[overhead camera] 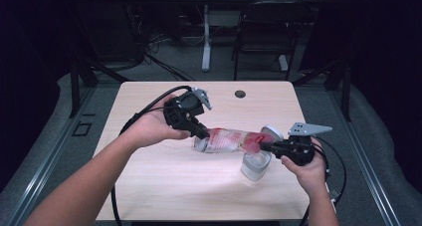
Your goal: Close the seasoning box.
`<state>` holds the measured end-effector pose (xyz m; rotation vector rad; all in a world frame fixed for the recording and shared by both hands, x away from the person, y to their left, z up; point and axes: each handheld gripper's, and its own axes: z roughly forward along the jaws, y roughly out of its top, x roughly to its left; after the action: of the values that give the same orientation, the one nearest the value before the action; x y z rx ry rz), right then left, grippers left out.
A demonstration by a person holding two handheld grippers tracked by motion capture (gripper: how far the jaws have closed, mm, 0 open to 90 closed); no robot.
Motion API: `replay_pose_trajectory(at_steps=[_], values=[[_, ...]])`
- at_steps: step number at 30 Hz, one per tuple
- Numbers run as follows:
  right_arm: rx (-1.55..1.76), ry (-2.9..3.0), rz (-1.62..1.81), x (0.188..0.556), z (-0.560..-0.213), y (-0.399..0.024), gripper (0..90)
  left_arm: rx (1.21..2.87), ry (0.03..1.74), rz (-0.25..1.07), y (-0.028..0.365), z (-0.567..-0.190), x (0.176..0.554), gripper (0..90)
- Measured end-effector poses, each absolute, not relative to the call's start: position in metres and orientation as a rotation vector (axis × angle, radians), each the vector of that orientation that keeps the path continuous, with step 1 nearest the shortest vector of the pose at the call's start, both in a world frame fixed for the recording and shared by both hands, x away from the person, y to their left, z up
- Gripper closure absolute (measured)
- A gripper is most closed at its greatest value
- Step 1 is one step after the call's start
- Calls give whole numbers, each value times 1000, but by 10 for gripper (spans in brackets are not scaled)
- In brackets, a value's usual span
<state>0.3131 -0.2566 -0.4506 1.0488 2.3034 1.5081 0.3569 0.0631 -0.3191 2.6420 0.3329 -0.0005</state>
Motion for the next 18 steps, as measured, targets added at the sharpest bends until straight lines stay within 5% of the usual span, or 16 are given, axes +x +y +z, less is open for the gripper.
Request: replay_pose_trajectory(at_steps=[18], values=[[1060,2302,1506,313,-454,-259,876,2623,337,-11,62,-318,362,823]])
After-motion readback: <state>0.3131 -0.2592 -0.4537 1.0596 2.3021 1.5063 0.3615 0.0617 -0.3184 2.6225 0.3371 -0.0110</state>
